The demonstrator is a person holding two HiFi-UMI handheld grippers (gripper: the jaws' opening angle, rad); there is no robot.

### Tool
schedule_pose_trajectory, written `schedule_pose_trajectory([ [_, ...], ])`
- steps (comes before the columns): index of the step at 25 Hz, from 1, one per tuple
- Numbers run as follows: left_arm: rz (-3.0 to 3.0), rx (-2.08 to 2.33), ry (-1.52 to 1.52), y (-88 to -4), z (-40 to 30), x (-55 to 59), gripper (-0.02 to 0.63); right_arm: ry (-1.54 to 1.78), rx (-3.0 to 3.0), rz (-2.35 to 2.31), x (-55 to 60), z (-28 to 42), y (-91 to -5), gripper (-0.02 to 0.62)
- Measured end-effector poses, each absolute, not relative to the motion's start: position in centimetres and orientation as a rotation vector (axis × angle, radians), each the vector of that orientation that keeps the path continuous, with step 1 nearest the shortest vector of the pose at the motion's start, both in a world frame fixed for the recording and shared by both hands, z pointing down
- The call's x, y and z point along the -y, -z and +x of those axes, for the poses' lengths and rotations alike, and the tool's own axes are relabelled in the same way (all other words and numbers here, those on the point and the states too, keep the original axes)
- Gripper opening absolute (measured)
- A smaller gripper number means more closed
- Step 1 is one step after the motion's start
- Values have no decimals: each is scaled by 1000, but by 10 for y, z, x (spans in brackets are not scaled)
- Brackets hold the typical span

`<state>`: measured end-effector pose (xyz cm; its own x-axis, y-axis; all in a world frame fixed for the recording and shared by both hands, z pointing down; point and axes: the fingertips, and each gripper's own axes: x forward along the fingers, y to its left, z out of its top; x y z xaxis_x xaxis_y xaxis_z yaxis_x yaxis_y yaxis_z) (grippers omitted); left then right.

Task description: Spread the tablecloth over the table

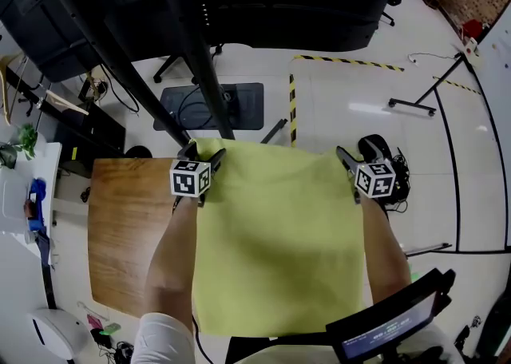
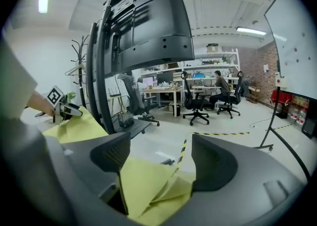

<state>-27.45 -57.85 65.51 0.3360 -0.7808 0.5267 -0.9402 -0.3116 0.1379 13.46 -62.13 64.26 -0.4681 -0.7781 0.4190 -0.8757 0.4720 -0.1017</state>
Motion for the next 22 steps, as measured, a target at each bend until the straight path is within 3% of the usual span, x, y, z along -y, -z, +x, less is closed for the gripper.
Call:
schedule_pose_trajectory([
  [11,2128,1639,-407,-630,-284,537,350,-396,2541,1360,601,108,-596,380],
  [13,2175,1651,-379,-612,-281,530,312,-346,2580,1339,591,100,-580,380],
  [16,2254,1701,-296,-575,-280,517,142,-260,2638,1312,570,96,-552,369],
  [19,2324,1744,-232,-541,-281,498,2,-167,2694,1314,544,98,-516,151],
  [20,2346,1748,-219,-531,-279,489,3,-140,2710,1312,533,99,-505,66],
  [22,2390,1744,-201,-513,-275,469,3,-97,2742,1299,510,99,-485,12],
])
